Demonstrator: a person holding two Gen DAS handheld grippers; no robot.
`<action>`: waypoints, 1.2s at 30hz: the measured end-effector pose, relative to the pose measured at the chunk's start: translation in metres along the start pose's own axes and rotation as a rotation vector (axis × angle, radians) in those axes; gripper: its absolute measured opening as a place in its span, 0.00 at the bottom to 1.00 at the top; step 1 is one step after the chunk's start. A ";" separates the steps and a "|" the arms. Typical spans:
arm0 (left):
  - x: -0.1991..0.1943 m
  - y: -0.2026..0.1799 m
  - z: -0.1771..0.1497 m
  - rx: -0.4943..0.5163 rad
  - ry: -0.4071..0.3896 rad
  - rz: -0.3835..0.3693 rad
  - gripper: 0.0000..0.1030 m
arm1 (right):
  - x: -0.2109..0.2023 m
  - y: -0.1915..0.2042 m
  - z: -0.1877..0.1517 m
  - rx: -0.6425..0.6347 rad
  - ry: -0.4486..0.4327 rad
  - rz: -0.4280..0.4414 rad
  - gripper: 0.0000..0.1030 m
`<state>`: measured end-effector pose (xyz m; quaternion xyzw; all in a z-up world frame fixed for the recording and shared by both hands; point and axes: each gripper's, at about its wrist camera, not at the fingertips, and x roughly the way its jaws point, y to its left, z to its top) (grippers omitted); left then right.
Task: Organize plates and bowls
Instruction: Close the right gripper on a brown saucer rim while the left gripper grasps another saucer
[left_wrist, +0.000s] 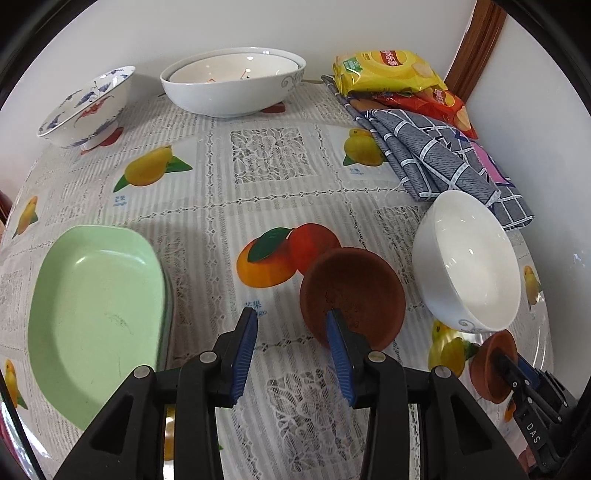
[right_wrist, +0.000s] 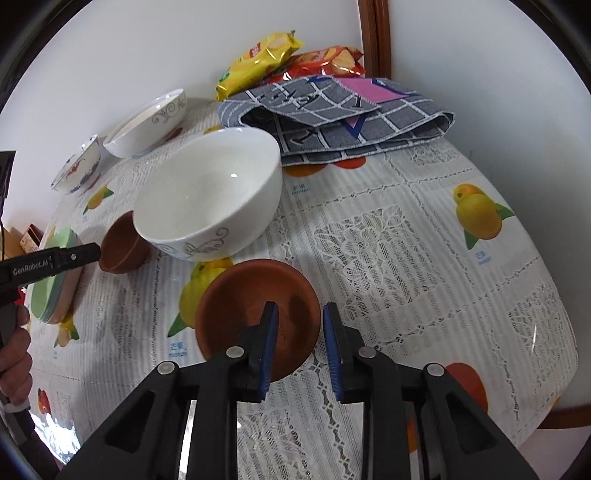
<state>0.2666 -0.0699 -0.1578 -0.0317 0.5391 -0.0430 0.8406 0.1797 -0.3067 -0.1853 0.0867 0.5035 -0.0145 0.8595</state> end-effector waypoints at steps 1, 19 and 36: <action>0.003 -0.001 0.001 0.000 0.004 0.003 0.36 | 0.003 -0.002 0.000 0.007 0.006 0.000 0.23; 0.029 -0.010 0.007 0.032 0.008 0.002 0.33 | 0.011 -0.007 0.000 0.000 -0.010 0.025 0.22; 0.000 -0.003 -0.003 0.018 -0.025 -0.082 0.08 | -0.009 0.004 -0.003 0.029 -0.065 0.056 0.09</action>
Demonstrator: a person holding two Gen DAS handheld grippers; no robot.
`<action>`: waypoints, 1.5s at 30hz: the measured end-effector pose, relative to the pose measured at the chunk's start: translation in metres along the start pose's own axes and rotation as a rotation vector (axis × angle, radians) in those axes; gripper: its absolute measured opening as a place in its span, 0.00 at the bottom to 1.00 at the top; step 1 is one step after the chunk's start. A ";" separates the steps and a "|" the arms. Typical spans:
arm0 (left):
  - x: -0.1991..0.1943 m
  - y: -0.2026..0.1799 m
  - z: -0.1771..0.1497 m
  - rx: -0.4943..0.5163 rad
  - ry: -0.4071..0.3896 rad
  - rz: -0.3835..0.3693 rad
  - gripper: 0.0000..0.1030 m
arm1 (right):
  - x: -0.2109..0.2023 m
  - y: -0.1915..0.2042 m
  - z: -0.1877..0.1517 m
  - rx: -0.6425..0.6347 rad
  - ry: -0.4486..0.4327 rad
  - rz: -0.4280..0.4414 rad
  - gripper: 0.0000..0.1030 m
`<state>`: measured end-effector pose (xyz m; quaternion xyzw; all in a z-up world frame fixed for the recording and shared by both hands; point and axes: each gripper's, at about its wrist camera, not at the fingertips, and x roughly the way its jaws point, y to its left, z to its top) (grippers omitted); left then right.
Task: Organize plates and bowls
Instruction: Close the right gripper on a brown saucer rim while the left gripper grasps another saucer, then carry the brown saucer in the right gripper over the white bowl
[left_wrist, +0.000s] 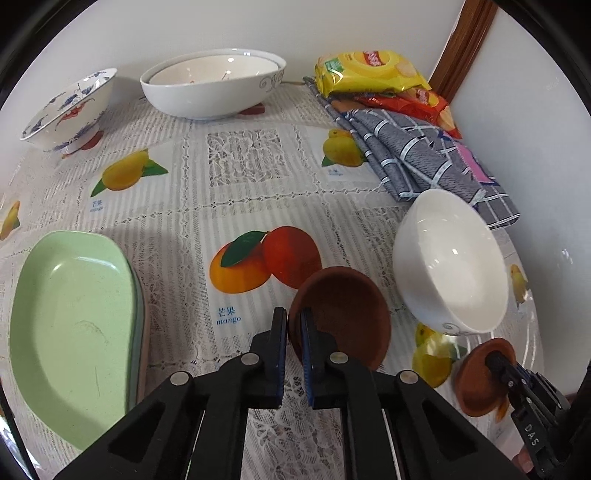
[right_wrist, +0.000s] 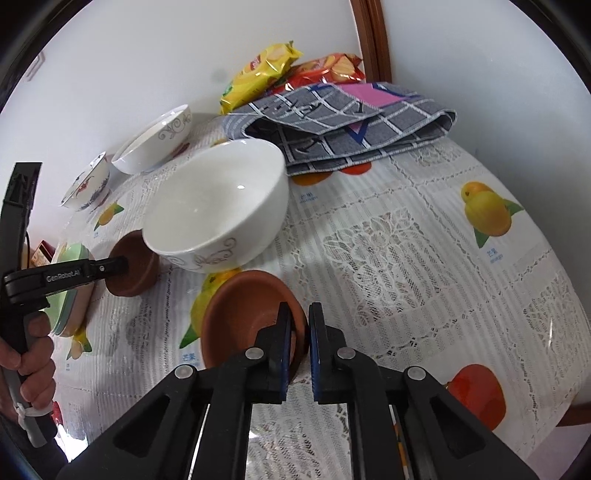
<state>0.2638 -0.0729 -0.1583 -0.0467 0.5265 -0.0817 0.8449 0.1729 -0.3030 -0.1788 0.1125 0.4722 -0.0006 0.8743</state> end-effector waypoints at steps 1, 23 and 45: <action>-0.004 0.000 -0.001 0.002 -0.005 -0.002 0.08 | -0.001 0.002 0.000 -0.001 -0.002 -0.002 0.09; -0.076 0.010 -0.016 -0.013 -0.096 -0.039 0.08 | -0.060 0.018 0.009 0.015 -0.075 0.006 0.09; -0.128 0.020 0.017 -0.021 -0.200 -0.019 0.08 | -0.088 0.037 0.068 0.004 -0.159 0.029 0.09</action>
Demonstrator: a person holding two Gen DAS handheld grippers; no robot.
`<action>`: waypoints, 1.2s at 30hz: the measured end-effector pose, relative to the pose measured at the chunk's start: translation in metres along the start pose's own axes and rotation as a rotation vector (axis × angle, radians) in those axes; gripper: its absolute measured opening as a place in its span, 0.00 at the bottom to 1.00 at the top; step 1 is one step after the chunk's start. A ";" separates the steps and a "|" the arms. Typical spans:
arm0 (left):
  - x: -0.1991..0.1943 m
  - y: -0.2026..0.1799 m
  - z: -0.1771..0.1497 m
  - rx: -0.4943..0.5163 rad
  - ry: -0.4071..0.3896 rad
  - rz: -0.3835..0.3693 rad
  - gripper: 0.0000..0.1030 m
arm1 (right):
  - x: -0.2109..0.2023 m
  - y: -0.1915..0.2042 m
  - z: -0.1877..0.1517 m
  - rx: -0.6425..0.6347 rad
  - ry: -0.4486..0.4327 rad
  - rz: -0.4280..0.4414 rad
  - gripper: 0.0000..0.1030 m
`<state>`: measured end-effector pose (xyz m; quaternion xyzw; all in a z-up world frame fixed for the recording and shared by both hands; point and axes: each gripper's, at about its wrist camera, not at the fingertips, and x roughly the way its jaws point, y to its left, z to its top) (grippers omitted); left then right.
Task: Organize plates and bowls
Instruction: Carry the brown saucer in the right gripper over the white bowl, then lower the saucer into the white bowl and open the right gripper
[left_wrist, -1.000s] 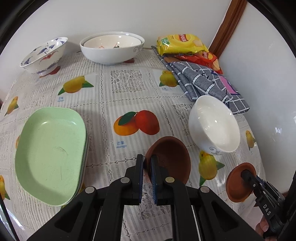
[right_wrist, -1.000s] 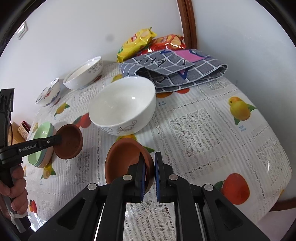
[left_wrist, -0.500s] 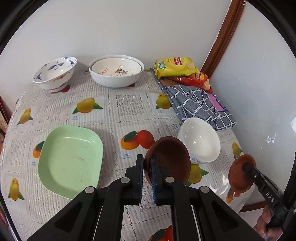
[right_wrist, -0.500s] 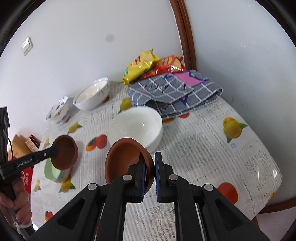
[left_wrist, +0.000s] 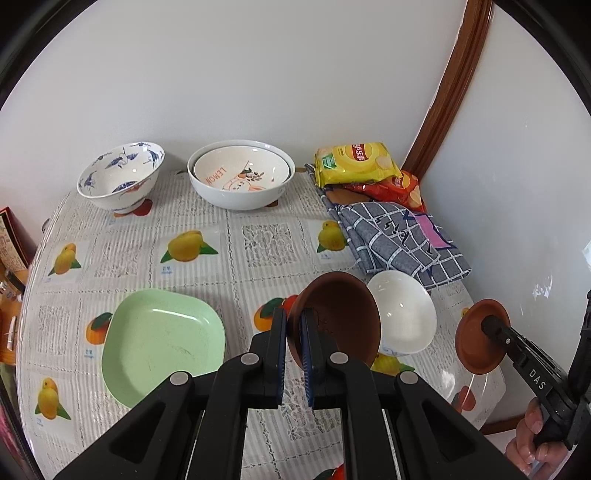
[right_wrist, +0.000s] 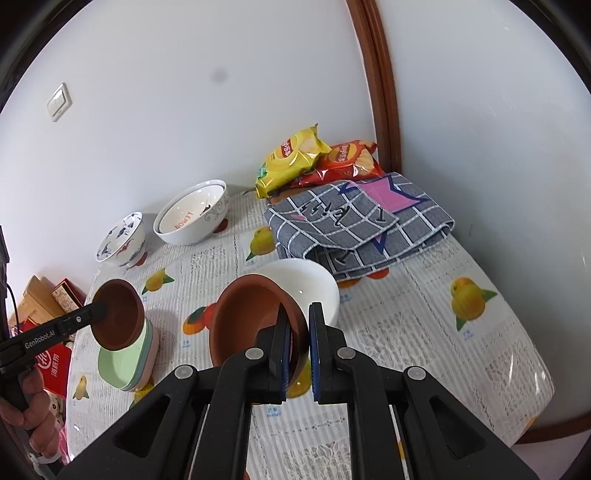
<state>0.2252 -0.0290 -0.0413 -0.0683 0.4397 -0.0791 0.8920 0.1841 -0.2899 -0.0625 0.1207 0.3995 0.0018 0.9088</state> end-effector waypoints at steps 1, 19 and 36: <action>0.001 0.000 0.002 0.003 -0.003 0.001 0.08 | 0.003 0.001 0.002 -0.001 0.000 0.000 0.09; 0.042 -0.005 0.018 0.046 0.007 0.015 0.08 | 0.074 -0.004 0.012 -0.011 0.093 -0.037 0.09; 0.086 -0.023 0.017 0.101 0.021 0.026 0.08 | 0.118 -0.005 0.005 -0.032 0.165 -0.039 0.09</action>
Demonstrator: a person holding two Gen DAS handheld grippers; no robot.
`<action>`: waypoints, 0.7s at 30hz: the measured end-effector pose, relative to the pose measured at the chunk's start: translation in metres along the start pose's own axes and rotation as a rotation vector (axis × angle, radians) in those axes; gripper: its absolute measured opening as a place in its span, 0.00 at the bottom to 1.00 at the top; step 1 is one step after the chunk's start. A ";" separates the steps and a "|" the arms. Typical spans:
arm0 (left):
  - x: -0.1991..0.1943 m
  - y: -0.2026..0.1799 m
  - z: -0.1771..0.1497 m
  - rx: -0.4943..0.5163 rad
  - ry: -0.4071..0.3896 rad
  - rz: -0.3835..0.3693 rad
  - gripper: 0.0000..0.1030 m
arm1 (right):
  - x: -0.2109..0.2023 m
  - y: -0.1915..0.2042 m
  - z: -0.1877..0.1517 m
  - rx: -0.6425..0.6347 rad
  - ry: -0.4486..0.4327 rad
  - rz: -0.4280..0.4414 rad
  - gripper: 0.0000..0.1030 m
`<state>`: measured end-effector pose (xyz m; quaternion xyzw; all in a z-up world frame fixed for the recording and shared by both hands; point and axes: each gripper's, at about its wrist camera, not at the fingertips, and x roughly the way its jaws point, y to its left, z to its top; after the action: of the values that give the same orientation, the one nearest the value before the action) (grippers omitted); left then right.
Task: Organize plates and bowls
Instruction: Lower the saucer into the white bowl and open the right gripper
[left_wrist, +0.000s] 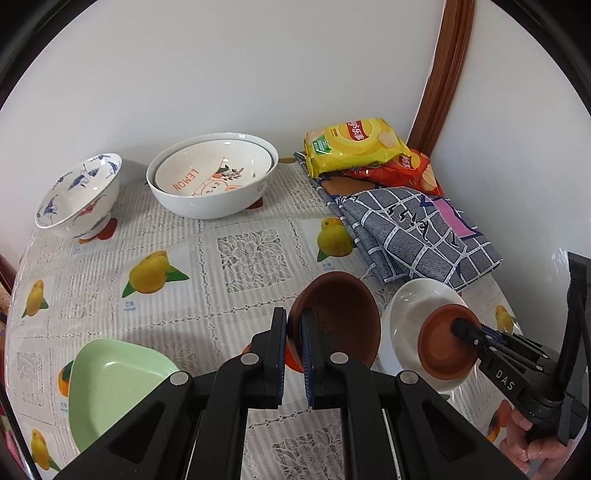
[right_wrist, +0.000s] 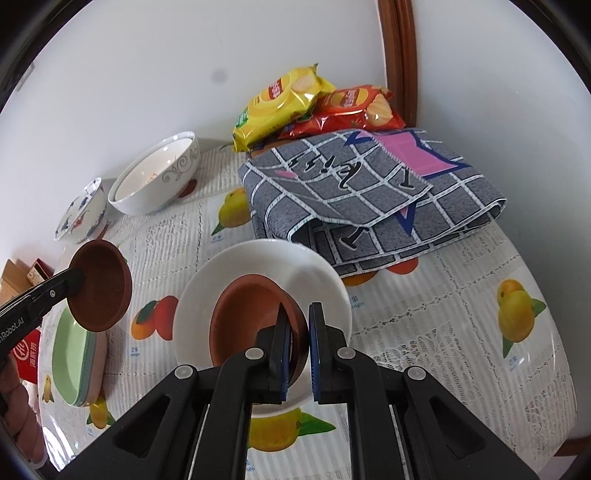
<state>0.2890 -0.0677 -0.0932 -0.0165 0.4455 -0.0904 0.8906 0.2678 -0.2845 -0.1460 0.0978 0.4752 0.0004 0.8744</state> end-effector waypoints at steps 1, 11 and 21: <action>0.002 0.000 0.000 -0.002 0.004 -0.005 0.08 | 0.003 0.000 0.000 -0.004 0.006 0.000 0.09; 0.013 0.006 -0.001 -0.014 0.025 0.000 0.08 | 0.024 0.010 0.005 -0.042 0.048 -0.012 0.09; 0.014 0.011 0.001 -0.024 0.020 -0.016 0.08 | 0.034 0.018 0.005 -0.098 0.078 -0.069 0.09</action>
<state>0.2993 -0.0597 -0.1049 -0.0301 0.4554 -0.0924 0.8849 0.2919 -0.2640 -0.1685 0.0384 0.5113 -0.0026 0.8586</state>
